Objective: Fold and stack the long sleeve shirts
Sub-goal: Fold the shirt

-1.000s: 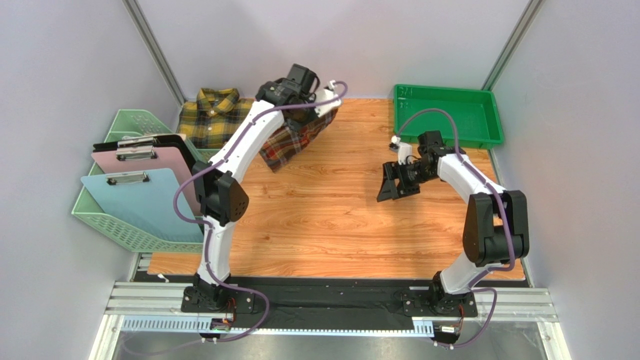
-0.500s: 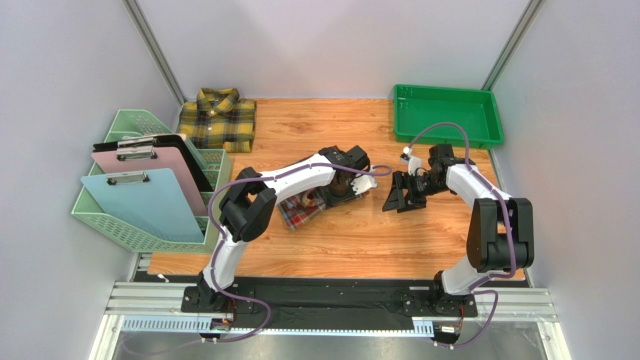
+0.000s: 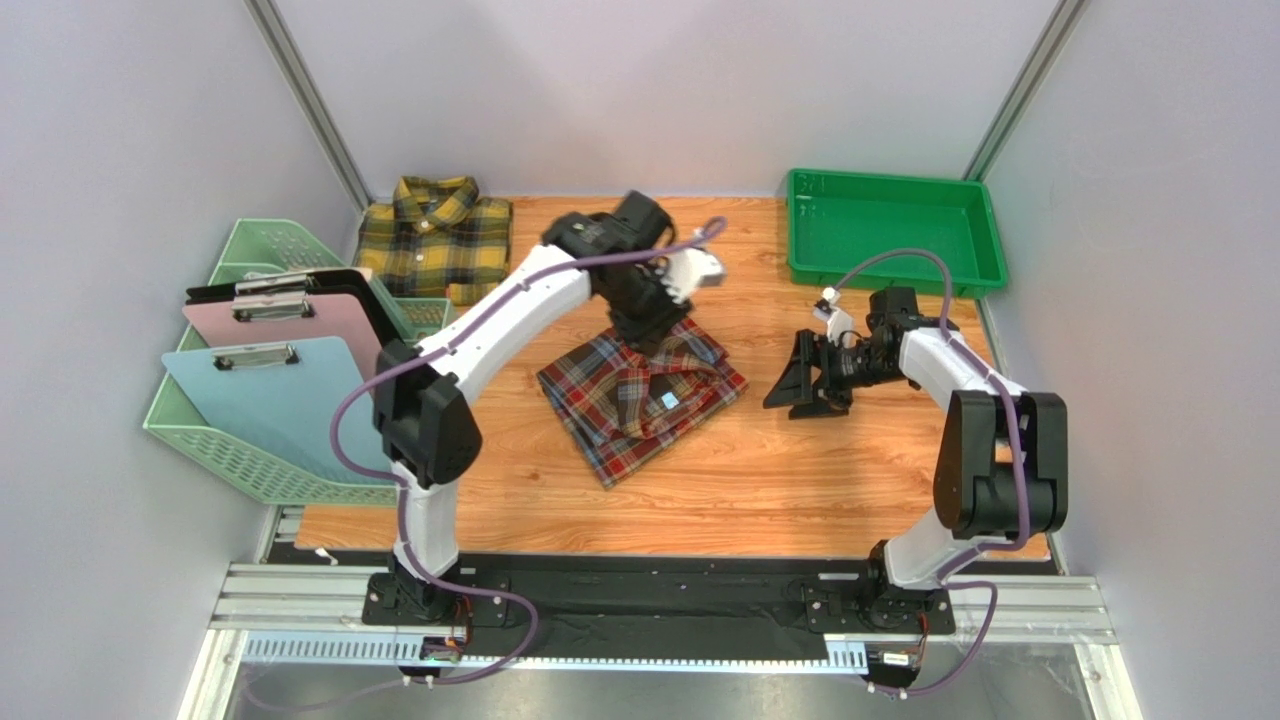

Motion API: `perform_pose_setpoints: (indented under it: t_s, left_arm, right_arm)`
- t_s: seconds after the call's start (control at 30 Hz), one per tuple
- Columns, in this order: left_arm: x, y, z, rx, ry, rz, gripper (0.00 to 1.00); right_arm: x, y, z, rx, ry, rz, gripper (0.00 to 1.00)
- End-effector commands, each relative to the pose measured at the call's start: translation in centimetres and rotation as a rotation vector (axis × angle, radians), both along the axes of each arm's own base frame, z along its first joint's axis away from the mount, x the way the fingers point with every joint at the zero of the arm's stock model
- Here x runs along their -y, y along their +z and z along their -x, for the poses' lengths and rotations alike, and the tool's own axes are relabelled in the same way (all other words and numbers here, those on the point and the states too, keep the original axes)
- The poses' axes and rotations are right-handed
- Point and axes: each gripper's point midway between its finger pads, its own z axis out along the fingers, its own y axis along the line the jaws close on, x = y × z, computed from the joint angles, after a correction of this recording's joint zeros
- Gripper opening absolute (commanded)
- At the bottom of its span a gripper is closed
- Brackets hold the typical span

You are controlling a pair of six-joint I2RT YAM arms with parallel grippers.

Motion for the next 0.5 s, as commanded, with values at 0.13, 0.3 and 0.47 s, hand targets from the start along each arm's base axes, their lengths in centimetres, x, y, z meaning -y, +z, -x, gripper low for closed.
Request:
perform_pose_setpoints:
  t_s: [0.13,0.3,0.47]
  left_arm:
    - [-9.2,-9.9,-1.0,-0.061,-0.118,-0.244,0.27]
    - [-9.7,-14.5,1.6,-0.216,-0.060,-0.327,0.11]
    - [-1.7,-14.1,9.5,-0.489,-0.059,-0.208,0.05]
  right_arm:
    - [-1.9,-1.0,-1.8,-0.103,-0.079,-0.136,0.69]
    - [-1.4,-1.4,-1.5,-0.114,-0.086,-0.111,0.67]
    - [-0.7,-1.6,-0.8,-0.118,-0.074,-0.062,0.66]
